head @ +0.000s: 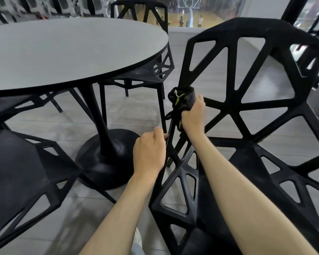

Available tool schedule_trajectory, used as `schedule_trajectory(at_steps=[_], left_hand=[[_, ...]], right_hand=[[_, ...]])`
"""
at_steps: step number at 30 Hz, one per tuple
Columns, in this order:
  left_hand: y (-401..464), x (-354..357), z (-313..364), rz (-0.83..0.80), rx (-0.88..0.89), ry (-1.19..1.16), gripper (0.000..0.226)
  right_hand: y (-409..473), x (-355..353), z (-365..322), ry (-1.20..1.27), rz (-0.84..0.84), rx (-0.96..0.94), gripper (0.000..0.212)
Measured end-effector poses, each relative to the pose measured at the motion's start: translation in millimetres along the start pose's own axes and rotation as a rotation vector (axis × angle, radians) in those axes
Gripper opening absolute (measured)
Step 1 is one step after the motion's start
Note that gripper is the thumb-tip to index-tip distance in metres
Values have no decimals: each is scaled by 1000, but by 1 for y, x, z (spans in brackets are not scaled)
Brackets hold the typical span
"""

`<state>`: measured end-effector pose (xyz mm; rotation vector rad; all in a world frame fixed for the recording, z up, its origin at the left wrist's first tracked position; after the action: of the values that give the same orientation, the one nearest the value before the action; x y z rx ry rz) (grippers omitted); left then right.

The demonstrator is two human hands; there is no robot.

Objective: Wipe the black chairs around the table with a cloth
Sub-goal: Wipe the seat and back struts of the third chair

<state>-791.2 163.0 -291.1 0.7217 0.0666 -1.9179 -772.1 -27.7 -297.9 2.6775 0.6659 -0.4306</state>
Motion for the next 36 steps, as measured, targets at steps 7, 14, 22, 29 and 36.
schedule_trajectory(at_steps=[7,14,22,29,36], left_hand=[[-3,7,0,124,148,124,67],[-3,6,1,135,153,82,65],[-3,5,-1,130,117,112,65],[-14,0,1,56,50,39,55],[-31,1,9,-16,-40,-89,26]], right_hand=[[-20,-17,76,-71,-43,222,58],[-26,-49,107,-449,-133,230,58],[-67,-57,80,-545,-303,295,43],[-147,-62,49,-630,-294,83,42],[-194,-93,53,-591,-395,84,19]])
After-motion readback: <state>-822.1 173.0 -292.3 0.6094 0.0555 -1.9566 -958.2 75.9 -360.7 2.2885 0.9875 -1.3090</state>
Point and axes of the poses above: each hand's wrist, its own y-axis towards the middle knuckle, its own x-axis out of the palm, z = x × y, the point moved 2 cm from there along y, towards the middle knuckle, and after that the axes turned 10 degrees about x, right-handed, at the moved point
